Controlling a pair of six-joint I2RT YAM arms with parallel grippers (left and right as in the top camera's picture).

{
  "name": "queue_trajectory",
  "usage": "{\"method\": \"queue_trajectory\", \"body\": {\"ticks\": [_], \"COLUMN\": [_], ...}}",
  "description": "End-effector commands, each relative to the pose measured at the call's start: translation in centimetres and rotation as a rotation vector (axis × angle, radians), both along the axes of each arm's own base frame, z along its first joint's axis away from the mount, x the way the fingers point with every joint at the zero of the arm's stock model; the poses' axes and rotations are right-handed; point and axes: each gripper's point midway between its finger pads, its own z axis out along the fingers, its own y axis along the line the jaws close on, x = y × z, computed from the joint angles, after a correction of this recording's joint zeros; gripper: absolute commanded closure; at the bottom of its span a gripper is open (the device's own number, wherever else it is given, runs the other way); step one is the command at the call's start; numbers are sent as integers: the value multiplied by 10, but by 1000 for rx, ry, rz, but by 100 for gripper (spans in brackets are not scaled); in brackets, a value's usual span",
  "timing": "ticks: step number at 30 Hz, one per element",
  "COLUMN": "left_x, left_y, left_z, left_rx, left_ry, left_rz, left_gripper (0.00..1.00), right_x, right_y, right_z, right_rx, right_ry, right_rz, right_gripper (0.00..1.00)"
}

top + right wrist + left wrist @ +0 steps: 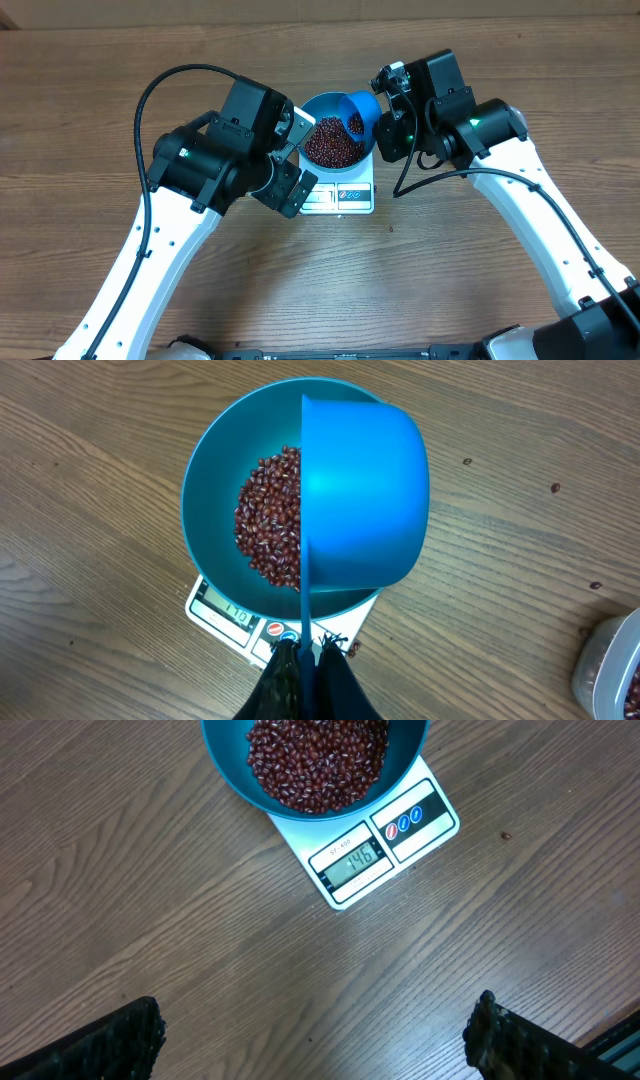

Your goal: Scoop item into bowl and weigh 150g on scale

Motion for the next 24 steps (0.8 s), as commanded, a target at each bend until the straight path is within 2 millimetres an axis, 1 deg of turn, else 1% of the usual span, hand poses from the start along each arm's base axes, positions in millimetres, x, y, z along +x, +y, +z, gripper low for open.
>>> {"method": "queue_trajectory", "body": {"ticks": [1,2,3,5,8,18,19,20,21,24], "left_x": [-1,-1,-1,-1,-1,-1,-1,-1,-1,-1], "left_y": [0,0,0,0,0,0,0,0,0,0], "left_z": [0,0,0,0,0,0,0,0,0,0], "left_rx": [-4,-4,-4,-4,-4,-4,-4,-4,-4,-4], "left_ry": [0,0,0,0,0,0,0,0,0,0], "left_rz": [-15,-15,-15,-15,-15,-15,-15,-15,-15,-15], "left_gripper": [0,0,0,0,1,0,1,0,0,0], "right_x": [-4,-9,-9,-6,-2,-2,-3,-7,-14,-8], "right_y": [9,13,13,10,10,10,11,16,23,18], "right_z": [21,20,19,19,22,22,22,22,22,22], "right_rx": [34,21,8,-8,21,29,35,41,38,13], "right_ry": [-45,-52,-57,-69,-61,-55,-50,-48,-58,-75], "right_rz": [62,131,136,117,62,49,56,100,187,152], "right_gripper": [96,96,96,96,96,96,96,96,96,96]}}
